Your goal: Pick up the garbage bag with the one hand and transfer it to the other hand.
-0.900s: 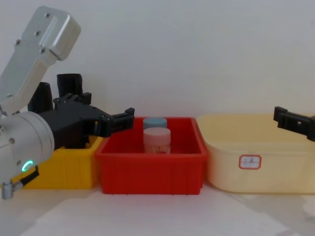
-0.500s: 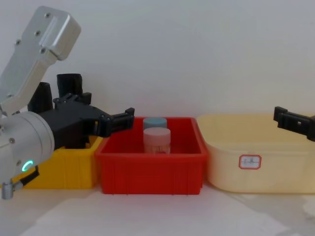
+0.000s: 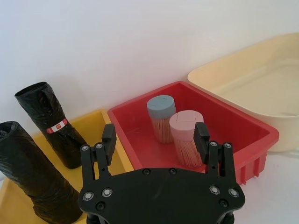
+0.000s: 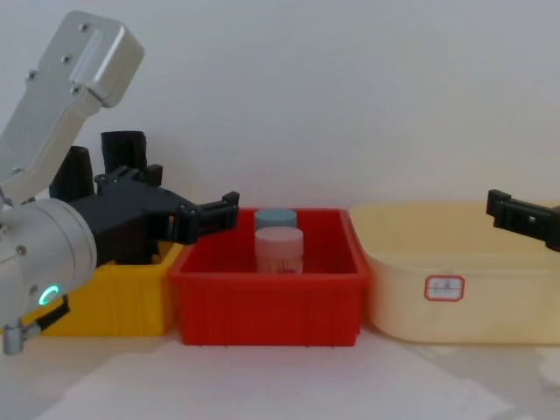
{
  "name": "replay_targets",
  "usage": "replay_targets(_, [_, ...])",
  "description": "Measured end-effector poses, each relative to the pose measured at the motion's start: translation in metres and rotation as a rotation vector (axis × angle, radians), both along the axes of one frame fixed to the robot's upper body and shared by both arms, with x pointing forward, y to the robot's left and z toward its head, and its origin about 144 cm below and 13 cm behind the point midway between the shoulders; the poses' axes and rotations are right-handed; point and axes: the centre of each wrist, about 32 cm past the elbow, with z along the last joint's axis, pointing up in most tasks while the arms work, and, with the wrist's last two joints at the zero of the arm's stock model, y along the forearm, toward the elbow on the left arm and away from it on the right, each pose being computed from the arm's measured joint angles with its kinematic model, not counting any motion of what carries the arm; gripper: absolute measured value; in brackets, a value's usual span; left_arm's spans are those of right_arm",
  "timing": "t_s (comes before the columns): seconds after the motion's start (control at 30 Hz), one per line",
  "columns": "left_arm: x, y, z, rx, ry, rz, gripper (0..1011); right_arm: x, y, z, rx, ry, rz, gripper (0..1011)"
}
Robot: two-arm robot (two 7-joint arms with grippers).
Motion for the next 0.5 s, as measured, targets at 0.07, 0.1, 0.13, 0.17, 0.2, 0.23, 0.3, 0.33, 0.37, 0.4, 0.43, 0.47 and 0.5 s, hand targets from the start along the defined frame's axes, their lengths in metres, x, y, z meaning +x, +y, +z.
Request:
replay_targets(0.07, [0.0,0.0,0.0,0.0,0.0,0.0,1001,0.0,0.0,0.0,0.0,0.0,0.0,1001])
replay_targets(0.1, [0.0,0.0,0.0,0.0,0.0,0.0,1001,0.0,0.0,0.0,0.0,0.0,0.0,1002])
replay_targets(0.13, [0.0,0.0,0.0,0.0,0.0,0.0,1001,0.0,0.0,0.0,0.0,0.0,0.0,1001])
replay_targets(0.17, [0.0,0.0,0.0,0.0,0.0,0.0,1001,0.0,0.0,0.0,0.0,0.0,0.0,1001])
replay_targets(0.2, [0.0,0.0,0.0,0.0,0.0,0.0,1001,0.0,0.0,0.0,0.0,0.0,0.0,1001])
replay_targets(0.23, [0.0,0.0,0.0,0.0,0.0,0.0,1001,0.0,0.0,0.0,0.0,0.0,0.0,1001])
replay_targets(0.3, [0.0,0.0,0.0,0.0,0.0,0.0,1001,0.0,0.0,0.0,0.0,0.0,0.0,1001])
replay_targets(0.33, [0.0,0.0,0.0,0.0,0.0,0.0,1001,0.0,0.0,0.0,0.0,0.0,0.0,1001])
replay_targets(0.37, [0.0,0.0,0.0,0.0,0.0,0.0,1001,0.0,0.0,0.0,0.0,0.0,0.0,1001])
replay_targets(0.4, [0.0,0.0,0.0,0.0,0.0,0.0,1001,0.0,0.0,0.0,0.0,0.0,0.0,1001])
replay_targets(0.43, [0.0,0.0,0.0,0.0,0.0,0.0,1001,0.0,0.0,0.0,0.0,0.0,0.0,1001])
replay_targets(0.47, [0.0,0.0,0.0,0.0,0.0,0.0,1001,0.0,0.0,0.0,0.0,0.0,0.0,1001])
replay_targets(0.5, [0.0,0.0,0.0,0.0,0.0,0.0,1001,0.0,0.0,0.0,0.0,0.0,0.0,1002])
